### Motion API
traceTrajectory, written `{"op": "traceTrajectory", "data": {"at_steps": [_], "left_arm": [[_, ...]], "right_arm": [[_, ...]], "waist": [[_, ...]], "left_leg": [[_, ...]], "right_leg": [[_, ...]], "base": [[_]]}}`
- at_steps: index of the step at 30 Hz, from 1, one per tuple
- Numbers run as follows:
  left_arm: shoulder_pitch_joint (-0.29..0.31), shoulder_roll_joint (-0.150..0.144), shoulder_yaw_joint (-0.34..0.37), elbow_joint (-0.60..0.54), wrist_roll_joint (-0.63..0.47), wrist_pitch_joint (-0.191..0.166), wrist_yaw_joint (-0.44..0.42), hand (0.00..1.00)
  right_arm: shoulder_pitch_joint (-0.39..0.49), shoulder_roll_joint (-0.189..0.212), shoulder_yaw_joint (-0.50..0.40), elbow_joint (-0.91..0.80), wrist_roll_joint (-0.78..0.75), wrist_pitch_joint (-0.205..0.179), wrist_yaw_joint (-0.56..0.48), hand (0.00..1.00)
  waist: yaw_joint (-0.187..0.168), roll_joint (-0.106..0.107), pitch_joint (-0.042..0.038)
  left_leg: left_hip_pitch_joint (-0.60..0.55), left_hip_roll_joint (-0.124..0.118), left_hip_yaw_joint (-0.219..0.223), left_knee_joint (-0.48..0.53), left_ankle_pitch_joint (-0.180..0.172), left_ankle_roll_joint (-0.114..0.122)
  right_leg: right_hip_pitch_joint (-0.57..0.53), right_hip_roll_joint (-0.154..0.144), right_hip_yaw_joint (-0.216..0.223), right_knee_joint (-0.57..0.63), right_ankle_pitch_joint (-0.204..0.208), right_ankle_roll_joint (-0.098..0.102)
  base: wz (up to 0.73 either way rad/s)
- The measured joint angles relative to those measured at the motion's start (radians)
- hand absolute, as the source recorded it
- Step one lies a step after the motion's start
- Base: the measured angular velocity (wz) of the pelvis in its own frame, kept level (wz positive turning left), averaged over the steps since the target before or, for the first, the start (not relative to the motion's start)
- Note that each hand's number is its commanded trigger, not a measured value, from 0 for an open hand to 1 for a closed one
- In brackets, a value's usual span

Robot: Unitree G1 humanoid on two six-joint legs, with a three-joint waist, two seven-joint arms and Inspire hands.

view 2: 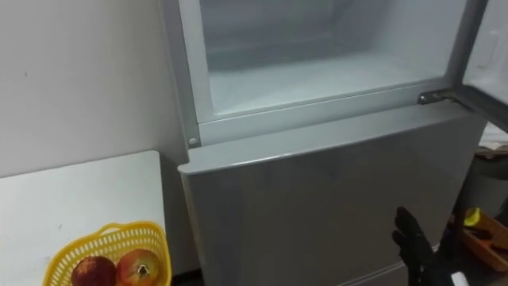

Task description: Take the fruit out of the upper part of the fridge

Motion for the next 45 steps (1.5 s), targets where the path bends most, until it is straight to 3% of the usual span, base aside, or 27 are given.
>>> {"op": "traceTrajectory", "data": {"at_steps": [4, 7, 9, 11, 18, 20, 28, 34, 38, 45], "left_arm": [[-0.01, -0.002, -0.016, 0.003, -0.056, 0.012, -0.001, 0.0], [-0.023, 0.001, -0.016, 0.003, -0.13, 0.015, 0.004, 0.0], [-0.027, 0.001, -0.016, 0.005, -0.161, 0.018, 0.007, 0.0], [-0.014, 0.002, -0.015, 0.006, -0.181, 0.014, 0.007, 0.0], [0.004, 0.007, -0.01, 0.001, -0.199, 0.004, -0.011, 0.0], [0.018, 0.007, 0.008, -0.013, -0.198, 0.005, -0.021, 0.0], [0.062, 0.004, 0.11, -0.075, -0.195, 0.004, -0.02, 0.0], [0.099, 0.014, 0.168, -0.119, -0.189, 0.003, -0.014, 0.0], [0.099, 0.015, 0.207, -0.123, -0.141, 0.002, -0.015, 0.0], [0.101, 0.021, 0.212, -0.113, -0.127, 0.002, 0.005, 0.0]], "right_arm": [[0.009, 0.001, 0.019, 0.058, 0.107, 0.002, 0.01, 0.0], [0.009, 0.001, 0.028, 0.176, 0.203, 0.012, 0.057, 0.0], [0.011, 0.007, 0.025, 0.254, 0.275, 0.034, 0.079, 0.0], [0.022, 0.011, 0.01, 0.32, 0.367, 0.049, 0.079, 0.0], [-0.005, 0.01, -0.021, 0.396, 0.608, 0.049, 0.066, 0.0], [-0.018, 0.009, -0.062, 0.395, 0.735, 0.049, 0.051, 0.0], [-0.096, 0.004, -0.242, 0.335, 1.033, 0.035, -0.08, 0.0], [-0.121, -0.01, -0.367, 0.308, 1.108, 0.008, -0.159, 0.0], [-0.163, -0.018, -0.43, 0.294, 1.118, -0.005, -0.196, 0.0], [-0.211, -0.043, -0.465, 0.286, 1.169, -0.017, -0.238, 0.0]], "waist": [[-0.009, 0.003, -0.0043], [-0.029, -0.007, -0.0029], [-0.042, -0.013, 0.001], [-0.052, -0.016, 0.0106], [-0.063, -0.015, 0.0078], [-0.064, -0.013, 0.003], [-0.07, -0.029, 0.0038], [-0.084, -0.06, 0.0015], [-0.086, -0.058, 0.0009], [-0.084, -0.057, 0.001]], "left_leg": [[0.005, 0.007, 0.043, -0.004, -0.001, -0.002], [0.007, 0.016, 0.079, 0.001, -0.004, -0.007], [0.014, 0.017, 0.087, -0.001, -0.005, -0.008], [0.017, 0.018, 0.105, -0.006, -0.011, -0.011], [0.02, 0.019, 0.105, 0.003, -0.018, -0.008], [0.022, 0.018, 0.101, 0.005, -0.018, -0.008], [0.022, 0.017, 0.077, 0.008, -0.018, -0.008], [0.019, 0.016, 0.041, 0.007, -0.018, -0.008], [0.01, 0.014, 0.041, 0.006, -0.018, -0.008], [0.014, 0.014, 0.05, 0.006, -0.018, -0.008]], "right_leg": [[-0.009, 0.011, 0.041, 0.001, 0.012, -0.002], [-0.015, 0.019, 0.063, 0.009, 0.019, -0.005], [-0.018, 0.022, 0.075, 0.016, 0.019, -0.005], [-0.017, 0.025, 0.084, 0.015, 0.019, -0.006], [-0.017, 0.029, 0.102, 0.015, 0.02, -0.001], [-0.017, 0.028, 0.099, 0.015, 0.02, -0.001], [-0.002, 0.025, 0.084, 0.01, 0.019, -0.001], [0.019, 0.019, 0.044, -0.003, 0.012, -0.002], [0.011, 0.018, 0.044, -0.004, 0.012, -0.002], [0.012, 0.017, 0.042, -0.004, 0.01, -0.003]], "base": [[-0.32], [-0.31], [-0.23], [-0.21], [-0.03], [0.02], [0.08], [0.18], [0.01], [0.0]]}}
